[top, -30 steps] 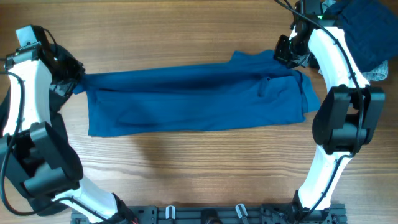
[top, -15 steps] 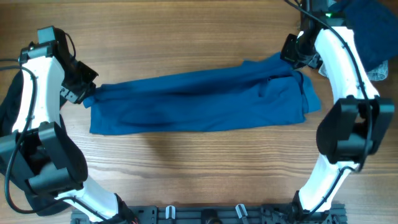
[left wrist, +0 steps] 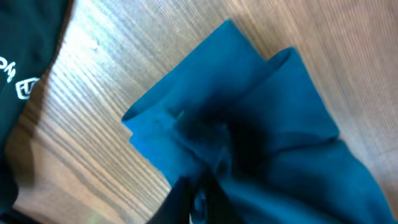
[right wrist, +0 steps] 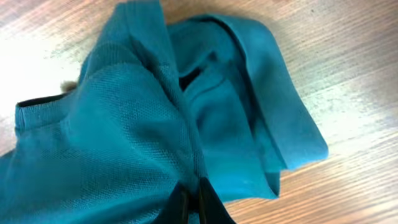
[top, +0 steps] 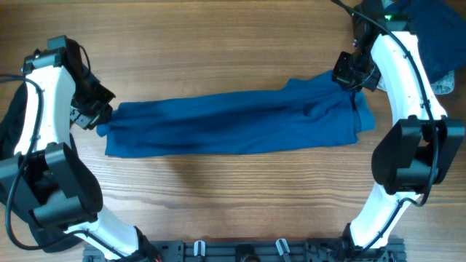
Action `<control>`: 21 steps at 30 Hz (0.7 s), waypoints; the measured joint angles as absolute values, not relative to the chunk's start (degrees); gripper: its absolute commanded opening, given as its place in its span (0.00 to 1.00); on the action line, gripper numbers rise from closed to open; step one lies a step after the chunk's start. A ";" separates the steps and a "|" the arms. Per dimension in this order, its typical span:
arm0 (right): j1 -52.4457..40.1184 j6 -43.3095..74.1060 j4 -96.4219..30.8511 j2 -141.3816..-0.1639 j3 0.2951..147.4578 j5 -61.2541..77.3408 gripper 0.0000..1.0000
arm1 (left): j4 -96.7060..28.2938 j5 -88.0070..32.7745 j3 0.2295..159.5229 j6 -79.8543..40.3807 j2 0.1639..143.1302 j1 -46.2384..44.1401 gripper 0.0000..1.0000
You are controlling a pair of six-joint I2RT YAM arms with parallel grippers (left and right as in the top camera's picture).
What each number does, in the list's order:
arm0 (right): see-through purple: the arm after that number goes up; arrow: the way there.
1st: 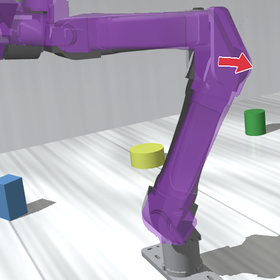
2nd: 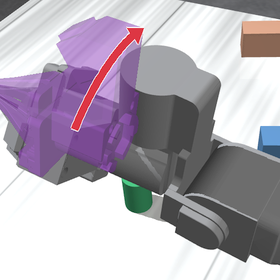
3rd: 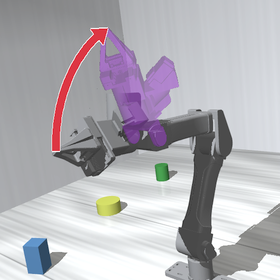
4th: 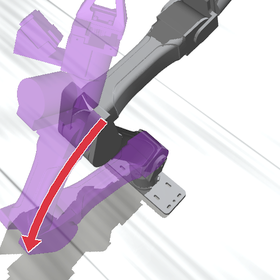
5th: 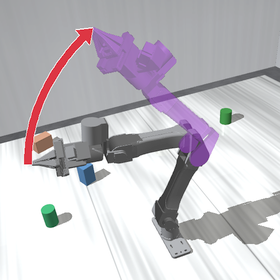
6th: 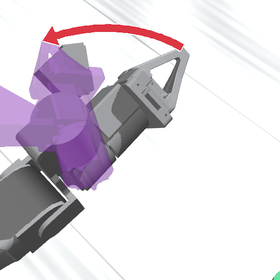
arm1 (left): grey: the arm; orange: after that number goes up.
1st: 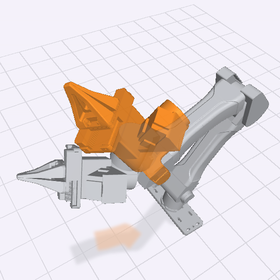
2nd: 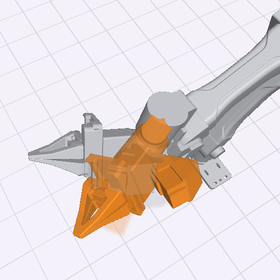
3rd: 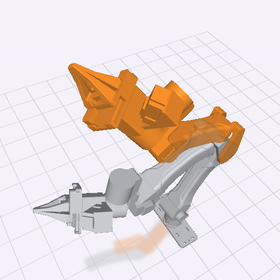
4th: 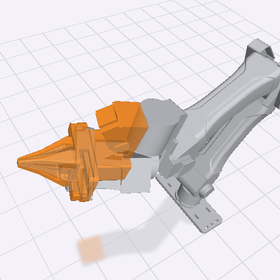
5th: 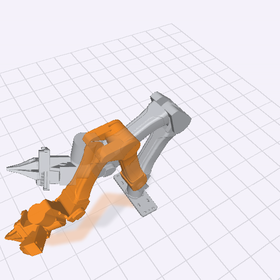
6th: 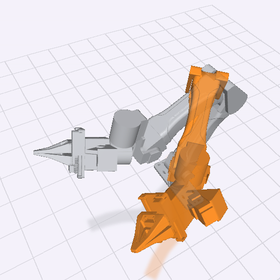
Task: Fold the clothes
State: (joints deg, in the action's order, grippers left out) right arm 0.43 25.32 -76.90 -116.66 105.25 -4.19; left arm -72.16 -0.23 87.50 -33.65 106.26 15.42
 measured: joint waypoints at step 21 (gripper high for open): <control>0.71 11.68 -60.10 -116.68 105.10 11.60 0.65 | -67.18 -2.96 87.50 -32.64 106.26 10.09 0.61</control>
State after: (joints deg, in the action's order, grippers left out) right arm 0.71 11.68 -60.10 -116.68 105.10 11.60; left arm -67.18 -2.96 87.50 -32.64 106.26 10.09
